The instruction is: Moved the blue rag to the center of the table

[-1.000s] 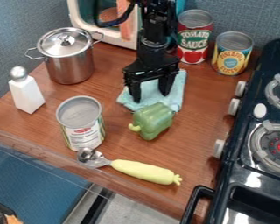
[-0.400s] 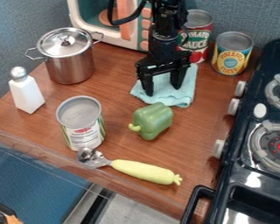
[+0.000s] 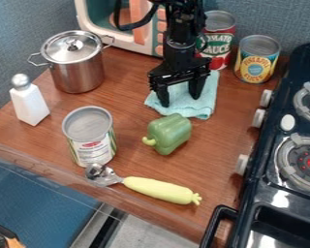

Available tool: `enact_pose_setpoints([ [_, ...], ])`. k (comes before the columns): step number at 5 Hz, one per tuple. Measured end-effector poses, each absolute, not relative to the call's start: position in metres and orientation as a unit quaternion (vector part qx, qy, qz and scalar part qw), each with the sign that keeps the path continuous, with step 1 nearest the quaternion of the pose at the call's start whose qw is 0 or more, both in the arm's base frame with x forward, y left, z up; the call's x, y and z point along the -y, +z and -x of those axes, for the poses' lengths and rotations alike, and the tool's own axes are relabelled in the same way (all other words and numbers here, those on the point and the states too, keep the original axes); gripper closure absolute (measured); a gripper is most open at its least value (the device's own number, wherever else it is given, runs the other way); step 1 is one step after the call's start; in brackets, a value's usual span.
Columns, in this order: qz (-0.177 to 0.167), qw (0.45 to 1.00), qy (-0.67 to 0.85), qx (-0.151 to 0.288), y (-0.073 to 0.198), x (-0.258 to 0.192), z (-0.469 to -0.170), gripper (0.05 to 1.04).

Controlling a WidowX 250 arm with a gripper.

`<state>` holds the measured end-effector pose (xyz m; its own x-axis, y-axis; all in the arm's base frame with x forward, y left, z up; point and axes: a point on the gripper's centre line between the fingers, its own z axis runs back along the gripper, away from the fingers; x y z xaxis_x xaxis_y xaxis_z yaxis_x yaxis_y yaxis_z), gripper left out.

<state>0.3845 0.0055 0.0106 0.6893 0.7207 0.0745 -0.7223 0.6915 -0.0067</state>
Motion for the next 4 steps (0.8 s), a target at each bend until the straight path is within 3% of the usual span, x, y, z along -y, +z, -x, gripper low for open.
enact_pose_setpoints([
  [4, -0.085, 0.908, 0.407, 0.059, 0.030, -0.085, -0.323, 0.083],
])
